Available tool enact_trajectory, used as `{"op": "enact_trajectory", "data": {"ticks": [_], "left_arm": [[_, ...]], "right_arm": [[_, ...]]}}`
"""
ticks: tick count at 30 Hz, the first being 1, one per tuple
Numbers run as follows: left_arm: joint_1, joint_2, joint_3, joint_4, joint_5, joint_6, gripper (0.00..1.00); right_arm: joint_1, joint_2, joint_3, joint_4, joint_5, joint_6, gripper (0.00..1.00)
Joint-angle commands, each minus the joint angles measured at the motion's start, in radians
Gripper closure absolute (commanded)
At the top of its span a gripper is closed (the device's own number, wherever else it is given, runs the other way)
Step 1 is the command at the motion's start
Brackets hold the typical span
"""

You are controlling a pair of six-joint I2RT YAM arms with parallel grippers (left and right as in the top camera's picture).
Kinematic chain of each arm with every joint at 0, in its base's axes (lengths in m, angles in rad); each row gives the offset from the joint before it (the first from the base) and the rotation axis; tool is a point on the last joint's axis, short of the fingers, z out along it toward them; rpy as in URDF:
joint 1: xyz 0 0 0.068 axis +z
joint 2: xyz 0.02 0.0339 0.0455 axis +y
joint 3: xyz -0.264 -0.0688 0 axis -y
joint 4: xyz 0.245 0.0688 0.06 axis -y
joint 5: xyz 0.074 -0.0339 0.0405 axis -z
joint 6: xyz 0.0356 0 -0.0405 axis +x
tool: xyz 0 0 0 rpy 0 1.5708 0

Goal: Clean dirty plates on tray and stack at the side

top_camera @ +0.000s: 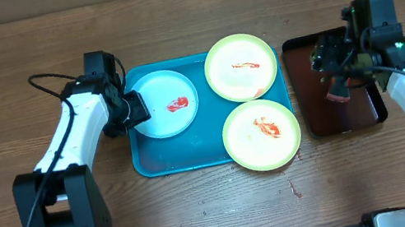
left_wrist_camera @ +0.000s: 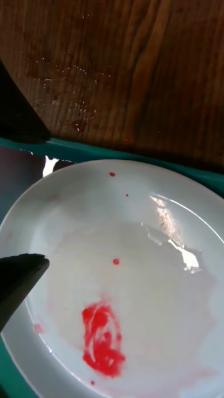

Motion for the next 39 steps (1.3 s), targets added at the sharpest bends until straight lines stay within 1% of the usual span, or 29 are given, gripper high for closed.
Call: {"op": "enact_trajectory", "data": {"ticks": [1, 6, 9, 15, 19, 26, 29, 32, 35, 39], "left_arm": [[0.002, 0.039, 0.018, 0.013, -0.018, -0.013, 0.44], [-0.008, 0.051, 0.018, 0.027, -0.010, -0.014, 0.50], [-0.015, 0.055, 0.018, 0.023, -0.012, -0.014, 0.50], [-0.034, 0.056, 0.011, 0.022, -0.011, -0.018, 0.54], [-0.056, 0.056, -0.004, 0.018, -0.019, -0.035, 0.59], [-0.068, 0.056, -0.021, 0.011, -0.063, -0.072, 0.60], [-0.068, 0.056, -0.021, -0.008, -0.109, -0.119, 0.60], [-0.066, 0.055, -0.009, -0.021, -0.136, -0.122, 0.58], [-0.066, 0.055, 0.026, -0.059, -0.142, -0.129, 0.57], [-0.075, 0.058, 0.025, -0.075, -0.141, -0.145, 0.57]], "right_arm": [[-0.008, 0.017, 0.020, -0.003, 0.031, 0.017, 0.26], [-0.008, 0.019, 0.020, -0.002, 0.031, 0.014, 0.26], [-0.008, 0.019, 0.020, -0.002, 0.031, 0.014, 0.26], [-0.008, 0.019, 0.020, -0.003, 0.031, 0.015, 0.26], [-0.008, 0.019, 0.020, -0.006, 0.031, 0.014, 0.26], [-0.008, 0.019, 0.020, -0.010, 0.031, 0.014, 0.26], [-0.008, 0.019, 0.020, -0.011, 0.031, 0.014, 0.26], [-0.008, 0.019, 0.020, -0.010, 0.031, 0.014, 0.26], [-0.008, 0.019, 0.020, -0.010, 0.031, 0.015, 0.26], [-0.008, 0.019, 0.020, -0.013, 0.031, 0.015, 0.26]]}}
